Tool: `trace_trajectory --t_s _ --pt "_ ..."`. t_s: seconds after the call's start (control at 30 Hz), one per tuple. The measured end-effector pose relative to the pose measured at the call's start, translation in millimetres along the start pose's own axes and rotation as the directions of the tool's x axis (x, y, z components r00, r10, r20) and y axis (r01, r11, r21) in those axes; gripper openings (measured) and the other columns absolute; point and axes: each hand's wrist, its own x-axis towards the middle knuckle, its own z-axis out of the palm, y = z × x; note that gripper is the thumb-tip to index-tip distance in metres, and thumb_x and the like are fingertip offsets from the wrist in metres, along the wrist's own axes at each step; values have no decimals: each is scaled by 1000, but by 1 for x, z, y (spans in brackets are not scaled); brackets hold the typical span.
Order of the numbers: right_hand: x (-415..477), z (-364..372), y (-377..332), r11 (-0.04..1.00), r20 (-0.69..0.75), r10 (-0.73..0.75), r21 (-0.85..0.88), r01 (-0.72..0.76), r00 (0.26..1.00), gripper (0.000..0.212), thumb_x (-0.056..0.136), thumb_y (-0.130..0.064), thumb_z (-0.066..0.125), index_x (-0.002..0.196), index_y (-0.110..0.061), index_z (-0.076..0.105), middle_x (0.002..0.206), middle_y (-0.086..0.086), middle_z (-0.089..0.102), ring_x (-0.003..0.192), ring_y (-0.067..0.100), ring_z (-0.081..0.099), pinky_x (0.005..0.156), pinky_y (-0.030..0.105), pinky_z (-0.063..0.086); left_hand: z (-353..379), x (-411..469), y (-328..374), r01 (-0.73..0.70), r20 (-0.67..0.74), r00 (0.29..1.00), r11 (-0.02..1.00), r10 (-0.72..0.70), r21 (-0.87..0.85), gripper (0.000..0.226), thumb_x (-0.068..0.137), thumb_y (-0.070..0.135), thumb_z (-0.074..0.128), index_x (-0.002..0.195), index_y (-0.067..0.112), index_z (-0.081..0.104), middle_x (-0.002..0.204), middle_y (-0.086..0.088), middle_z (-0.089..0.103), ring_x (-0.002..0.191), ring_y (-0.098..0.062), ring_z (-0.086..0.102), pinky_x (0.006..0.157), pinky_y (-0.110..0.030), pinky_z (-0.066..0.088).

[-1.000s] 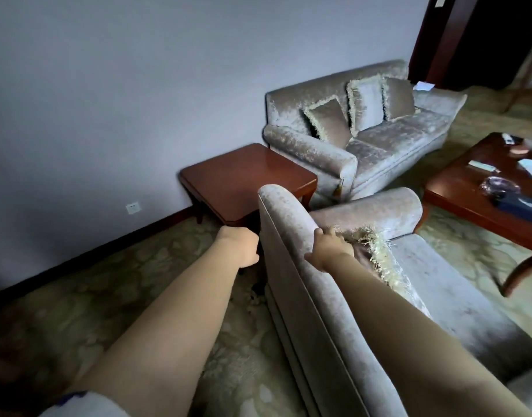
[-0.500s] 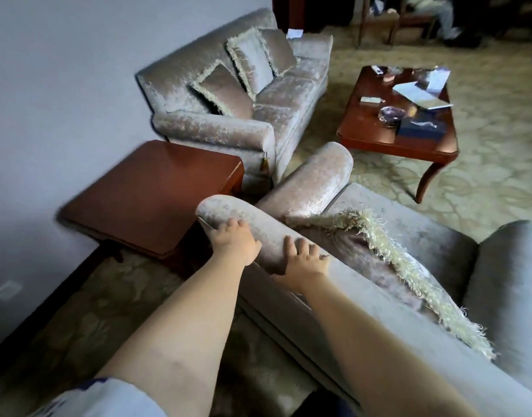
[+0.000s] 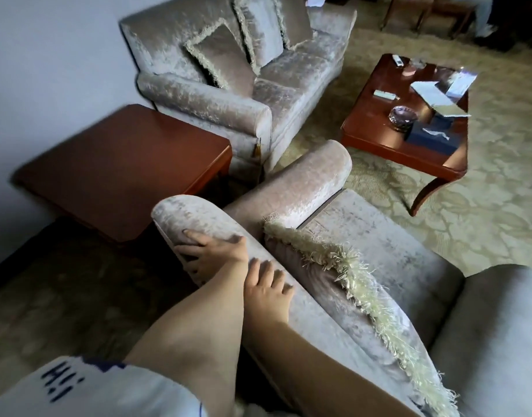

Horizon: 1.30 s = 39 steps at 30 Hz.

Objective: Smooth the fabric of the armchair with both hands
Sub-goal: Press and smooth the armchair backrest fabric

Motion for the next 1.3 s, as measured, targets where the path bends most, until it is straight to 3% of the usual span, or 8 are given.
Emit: trace_trajectory --t_s 0.07,0.17,0.23,0.53,0.83,0.93,1.07,1.3 --pt "5 -1 12 1000 60 -4 -21 5 998 95 62 -45 9 140 2 36 134 33 44 116 51 48 87 67 39 7 -2 7 28 -22 999 1000 -28 -7 114 71 56 66 145 16 -11 154 -21 -3 128 -44 26 100 -57 32" --pt "4 7 39 995 167 -31 -86 46 985 101 69 -59 44 147 -5 9 150 25 23 133 45 29 101 61 28 14 -9 14 65 -32 997 998 -65 -16 117 68 54 68 144 17 -13 152 -23 0 126 -45 28 100 -57 31" --pt "-3 12 48 995 200 -50 -77 67 979 110 67 -63 51 149 -9 1 156 18 15 140 38 20 107 55 22 15 -12 13 66 -32 997 998 -66 -7 118 68 54 68 144 16 -15 152 -23 2 125 -44 29 100 -56 30" --pt "-19 3 40 997 112 -23 -73 32 993 117 59 -78 51 149 -15 11 156 12 23 139 32 27 110 50 27 -9 -7 -15 -93 136 987 995 88 28 127 63 65 67 145 20 -19 152 -22 -1 126 -41 28 101 -51 31" --pt "-22 10 32 996 22 -14 -88 15 1000 113 57 -79 32 147 -12 24 149 17 35 133 35 35 105 49 30 -9 2 -30 -252 126 961 967 245 41 125 63 72 60 146 17 -15 152 -24 -11 134 -48 13 108 -55 23" --pt "-20 16 30 997 24 -31 -69 33 999 112 59 -78 39 146 -9 25 148 20 36 131 38 36 106 51 30 -7 15 -26 -429 103 903 867 417 253 103 73 69 47 149 20 -3 155 -20 -14 136 -51 -3 110 -61 9" --pt "-13 19 37 996 59 -80 -30 82 995 112 66 -74 52 147 -6 17 152 23 27 135 41 29 110 55 25 -2 34 -10 -639 210 750 607 627 472 76 84 56 36 148 18 21 158 -11 2 141 -39 -12 109 -64 -3" --pt "-10 6 64 985 121 -169 -3 170 978 109 71 -69 56 147 -5 12 153 23 20 137 42 22 112 57 19 6 20 -5 -638 247 748 565 616 524 70 87 53 32 148 22 21 159 -6 3 142 -34 -13 108 -64 -4"
